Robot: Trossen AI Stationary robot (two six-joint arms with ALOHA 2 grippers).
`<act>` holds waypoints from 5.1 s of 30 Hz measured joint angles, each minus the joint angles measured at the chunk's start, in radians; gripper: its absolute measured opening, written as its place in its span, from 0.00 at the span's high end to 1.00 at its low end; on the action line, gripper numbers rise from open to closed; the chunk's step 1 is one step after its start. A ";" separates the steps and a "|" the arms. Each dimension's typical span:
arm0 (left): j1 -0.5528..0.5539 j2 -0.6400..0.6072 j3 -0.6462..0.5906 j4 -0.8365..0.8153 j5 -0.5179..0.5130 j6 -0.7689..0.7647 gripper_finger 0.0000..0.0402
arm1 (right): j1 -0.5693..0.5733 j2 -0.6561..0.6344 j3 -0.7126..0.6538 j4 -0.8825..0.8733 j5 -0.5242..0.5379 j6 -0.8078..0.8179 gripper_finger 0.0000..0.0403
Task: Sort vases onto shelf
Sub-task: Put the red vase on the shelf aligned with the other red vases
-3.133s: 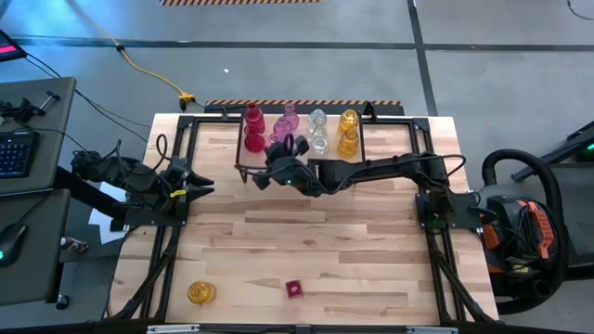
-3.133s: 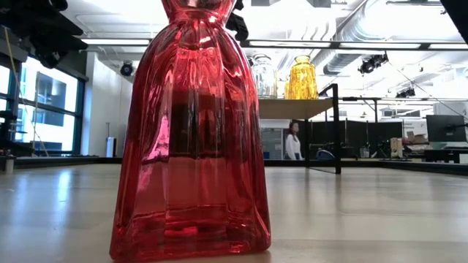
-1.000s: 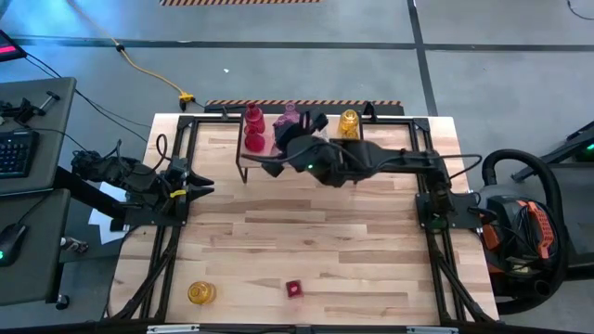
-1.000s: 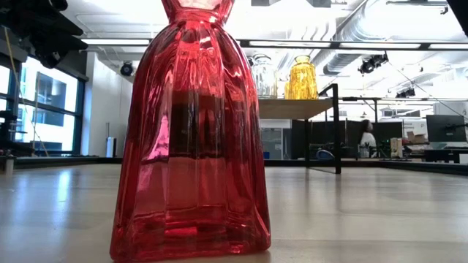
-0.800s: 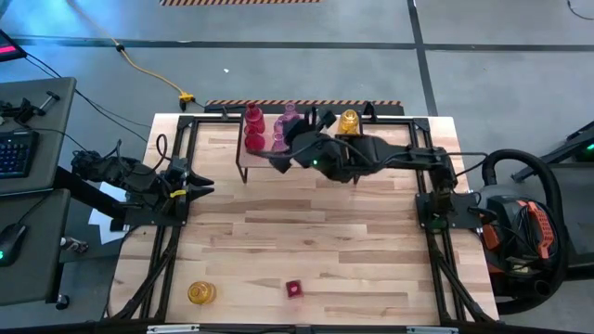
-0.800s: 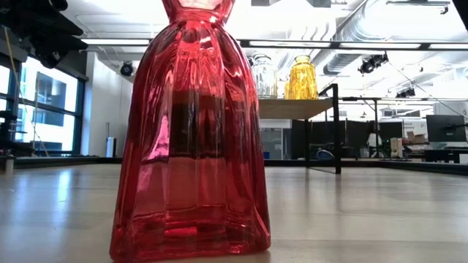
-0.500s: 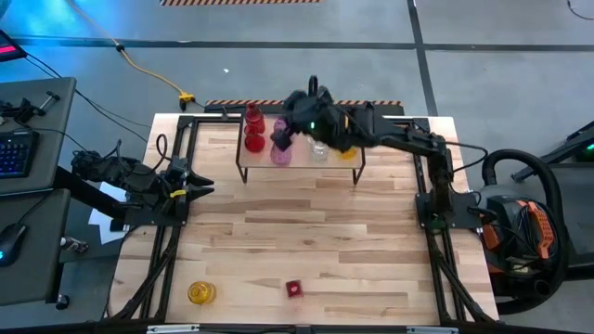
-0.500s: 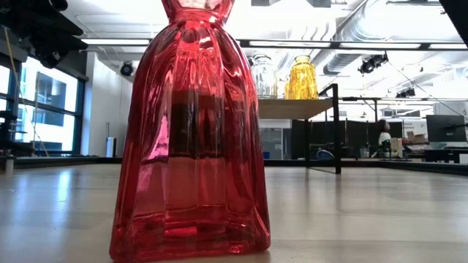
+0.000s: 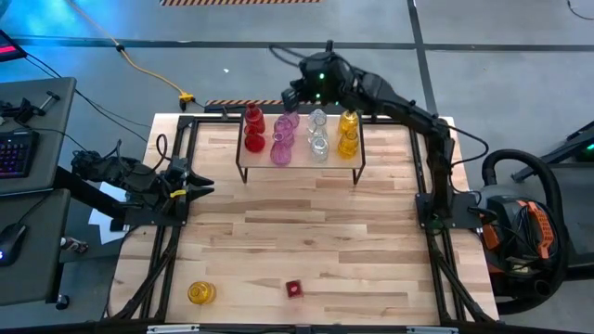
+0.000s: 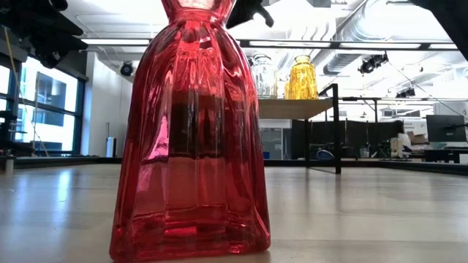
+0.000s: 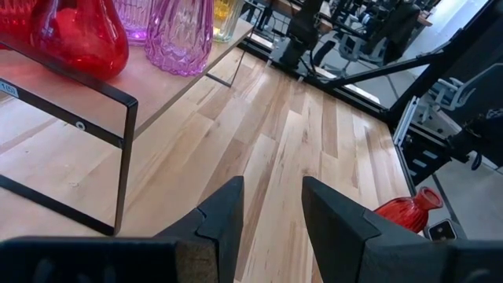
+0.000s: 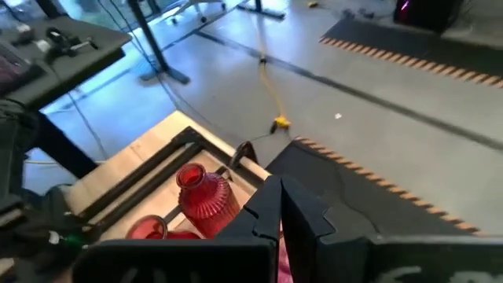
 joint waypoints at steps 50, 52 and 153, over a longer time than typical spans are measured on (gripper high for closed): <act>0.000 0.000 0.000 0.000 0.000 0.000 0.70 | 0.363 -0.091 0.000 -0.485 -0.233 0.308 1.00; 0.000 0.000 0.000 0.000 0.000 0.000 0.70 | 0.403 -0.091 0.000 -0.485 -0.219 0.332 1.00; 0.000 0.179 0.000 0.295 0.256 -0.100 0.52 | 0.782 0.294 -0.008 -0.423 -0.301 0.704 0.64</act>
